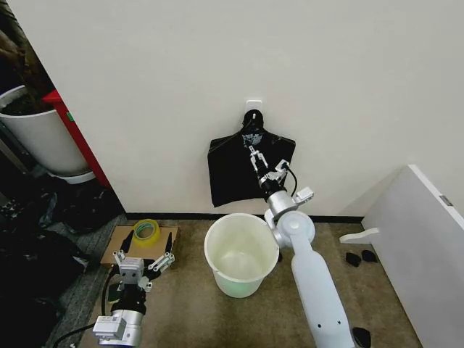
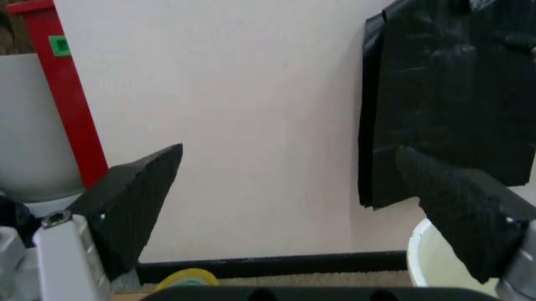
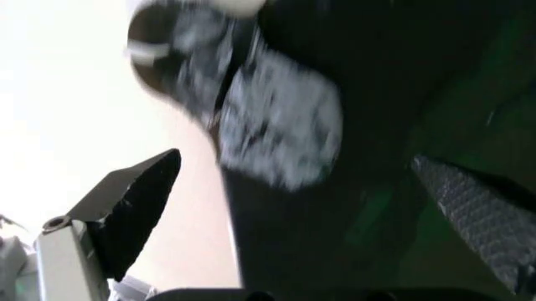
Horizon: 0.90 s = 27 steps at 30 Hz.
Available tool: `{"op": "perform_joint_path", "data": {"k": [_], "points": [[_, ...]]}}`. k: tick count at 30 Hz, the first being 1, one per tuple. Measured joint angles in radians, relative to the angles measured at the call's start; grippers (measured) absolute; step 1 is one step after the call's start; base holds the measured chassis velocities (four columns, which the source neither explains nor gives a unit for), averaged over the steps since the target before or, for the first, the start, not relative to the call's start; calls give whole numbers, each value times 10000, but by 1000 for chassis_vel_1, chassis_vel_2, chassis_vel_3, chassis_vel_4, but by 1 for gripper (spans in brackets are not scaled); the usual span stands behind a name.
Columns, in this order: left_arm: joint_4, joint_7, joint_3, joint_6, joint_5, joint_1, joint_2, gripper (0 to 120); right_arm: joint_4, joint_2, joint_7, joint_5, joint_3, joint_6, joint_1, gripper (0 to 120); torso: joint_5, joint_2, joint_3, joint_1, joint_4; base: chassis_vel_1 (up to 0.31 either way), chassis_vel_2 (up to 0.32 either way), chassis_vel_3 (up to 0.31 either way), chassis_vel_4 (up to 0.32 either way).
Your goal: Place the garbage bag over the trash bin.
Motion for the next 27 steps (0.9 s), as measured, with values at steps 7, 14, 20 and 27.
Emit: {"op": "perform_joint_path", "data": {"k": [7,14,20,27], "points": [[-37,-3,1,21,5,5,5,100,-614,2,-69,-152,125,81,573,100,1,0,0,0,2,0,0,0,0],[-28,-4,14,28,11,-12,-11,100,-449,2,-148,-125,105,89,564,84,0,2,-1,0,1,0,0,0,0],[9,-12,41,31,15,-51,-7,100,-367,2,-159,-178,66,88,472,63,1,1,-1,0,2,0,0,0,0],[8,-19,41,34,4,-60,25,100,-306,2,-153,-240,77,106,387,38,1,1,-1,0,1,0,0,0,0]]}}
